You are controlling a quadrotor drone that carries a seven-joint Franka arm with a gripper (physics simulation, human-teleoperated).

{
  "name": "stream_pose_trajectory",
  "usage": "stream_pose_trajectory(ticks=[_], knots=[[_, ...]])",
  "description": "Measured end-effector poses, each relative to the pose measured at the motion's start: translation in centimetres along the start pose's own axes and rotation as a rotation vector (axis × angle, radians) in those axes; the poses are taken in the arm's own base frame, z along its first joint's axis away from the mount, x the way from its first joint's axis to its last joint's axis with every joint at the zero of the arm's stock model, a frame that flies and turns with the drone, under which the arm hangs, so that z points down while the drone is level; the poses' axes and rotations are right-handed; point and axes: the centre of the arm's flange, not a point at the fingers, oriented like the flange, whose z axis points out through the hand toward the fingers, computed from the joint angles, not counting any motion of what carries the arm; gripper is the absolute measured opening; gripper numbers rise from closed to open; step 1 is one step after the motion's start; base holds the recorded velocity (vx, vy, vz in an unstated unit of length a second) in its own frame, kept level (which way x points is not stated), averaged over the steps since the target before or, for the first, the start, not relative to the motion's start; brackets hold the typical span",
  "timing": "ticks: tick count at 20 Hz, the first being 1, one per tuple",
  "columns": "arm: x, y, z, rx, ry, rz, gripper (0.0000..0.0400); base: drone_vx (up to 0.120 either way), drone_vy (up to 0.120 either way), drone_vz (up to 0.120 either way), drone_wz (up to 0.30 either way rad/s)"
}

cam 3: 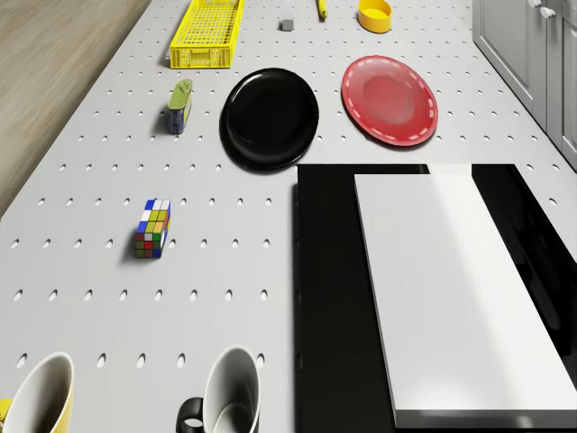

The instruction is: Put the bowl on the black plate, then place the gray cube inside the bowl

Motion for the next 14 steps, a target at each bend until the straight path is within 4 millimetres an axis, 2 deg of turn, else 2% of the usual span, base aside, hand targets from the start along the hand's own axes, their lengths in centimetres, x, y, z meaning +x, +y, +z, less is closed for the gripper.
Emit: stream_pose_trajectory(ticks=[14], knots=[[-0.15,0.0,-0.01,0.0,0.015,0.0,0.04,0.12,-0.12,0.0,0.0]])
